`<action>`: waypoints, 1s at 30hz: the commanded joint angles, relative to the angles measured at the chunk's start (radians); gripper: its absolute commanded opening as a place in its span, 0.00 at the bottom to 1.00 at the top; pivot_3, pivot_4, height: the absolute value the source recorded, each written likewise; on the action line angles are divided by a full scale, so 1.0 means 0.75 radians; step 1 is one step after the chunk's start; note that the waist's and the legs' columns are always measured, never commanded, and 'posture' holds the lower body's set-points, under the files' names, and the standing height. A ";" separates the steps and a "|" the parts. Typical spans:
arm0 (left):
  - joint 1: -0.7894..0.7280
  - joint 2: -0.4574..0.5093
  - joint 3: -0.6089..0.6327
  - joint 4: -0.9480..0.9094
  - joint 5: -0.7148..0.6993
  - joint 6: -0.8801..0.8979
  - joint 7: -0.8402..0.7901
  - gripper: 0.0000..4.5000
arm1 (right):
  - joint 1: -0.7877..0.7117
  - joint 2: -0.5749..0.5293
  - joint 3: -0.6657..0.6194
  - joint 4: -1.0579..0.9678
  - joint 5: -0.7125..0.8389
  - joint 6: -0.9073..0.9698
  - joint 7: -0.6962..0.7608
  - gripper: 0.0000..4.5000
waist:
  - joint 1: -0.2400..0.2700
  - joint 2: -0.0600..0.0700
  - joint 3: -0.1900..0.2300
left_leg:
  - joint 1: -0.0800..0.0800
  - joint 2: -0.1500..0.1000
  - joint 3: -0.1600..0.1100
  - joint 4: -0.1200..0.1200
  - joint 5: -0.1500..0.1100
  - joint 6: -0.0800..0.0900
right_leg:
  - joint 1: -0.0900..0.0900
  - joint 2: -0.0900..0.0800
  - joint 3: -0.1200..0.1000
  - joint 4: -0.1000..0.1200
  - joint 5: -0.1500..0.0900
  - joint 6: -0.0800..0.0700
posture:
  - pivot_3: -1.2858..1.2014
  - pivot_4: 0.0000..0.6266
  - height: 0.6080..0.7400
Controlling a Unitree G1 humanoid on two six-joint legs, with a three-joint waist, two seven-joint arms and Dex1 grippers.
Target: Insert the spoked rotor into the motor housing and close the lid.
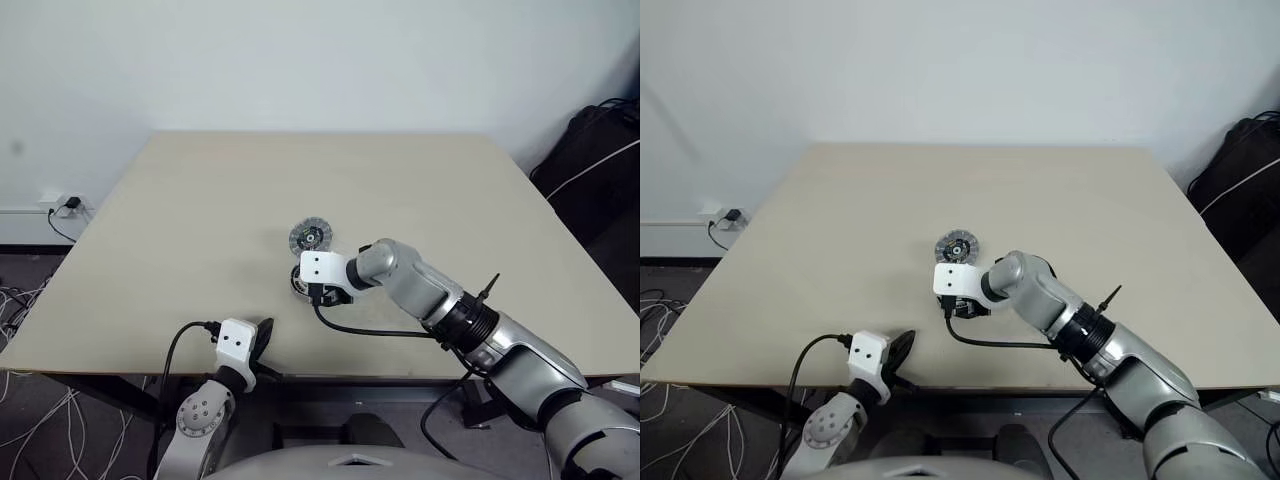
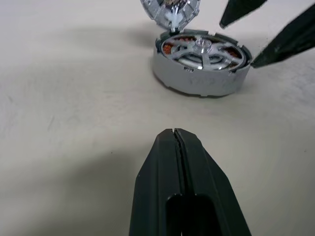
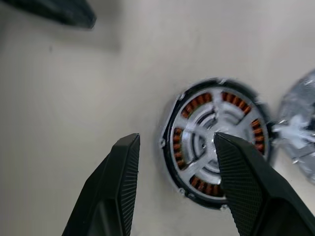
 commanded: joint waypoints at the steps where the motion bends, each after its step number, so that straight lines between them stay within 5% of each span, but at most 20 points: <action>1: -0.008 -0.015 0.005 -0.004 0.000 -0.049 0.007 0.01 | -0.040 0.015 0.001 0.032 -0.049 -0.053 0.031 0.57 | 0.002 0.000 0.000 | 0.000 0.000 0.000 0.000 0.000 0.000 | 0.000 0.000 0.000 0.000 0.000 0.000 | 0.52 0.00 1.00; 7: -0.002 -0.029 -0.002 -0.024 0.002 -0.041 0.017 0.01 | -0.040 0.059 -0.009 0.150 -0.098 -0.080 0.052 0.57 | 0.004 0.000 0.000 | 0.000 -0.003 -0.002 -0.001 0.000 0.000 | 0.000 -0.004 -0.002 0.000 0.000 0.000 | 0.52 0.00 1.00; 10: -0.001 -0.032 -0.001 -0.027 0.001 -0.040 0.020 0.01 | -0.043 0.069 -0.012 0.194 -0.128 -0.096 0.060 0.44 | 0.004 0.001 0.000 | 0.000 -0.005 -0.003 -0.002 0.000 0.000 | 0.001 -0.005 -0.003 0.000 0.000 0.000 | 0.52 0.00 1.00; 16: 0.002 -0.035 -0.001 -0.038 -0.003 -0.033 0.028 0.01 | -0.038 0.086 -0.036 0.230 -0.162 -0.110 0.060 0.02 | 0.004 0.001 0.000 | 0.001 -0.010 -0.007 -0.002 0.000 0.001 | 0.004 -0.010 -0.005 0.000 0.000 0.000 | 0.52 0.00 1.00; 26: 0.012 -0.037 -0.009 -0.098 -0.003 0.016 0.035 0.01 | 0.035 0.089 -0.176 0.075 -0.088 0.046 0.044 0.01 | 0.010 0.001 0.000 | 0.001 -0.012 -0.008 -0.002 0.001 0.002 | 0.005 -0.012 -0.008 0.001 0.001 0.002 | 0.52 0.00 1.00; 30: 0.023 -0.041 -0.016 -0.113 -0.004 0.028 0.038 0.01 | 0.214 0.010 -0.336 -0.308 -0.001 0.352 0.032 0.01 | 0.039 0.001 0.000 | -0.002 -0.012 -0.009 -0.002 0.001 0.002 | 0.002 -0.012 -0.009 -0.001 0.000 0.000 | 0.52 0.00 1.00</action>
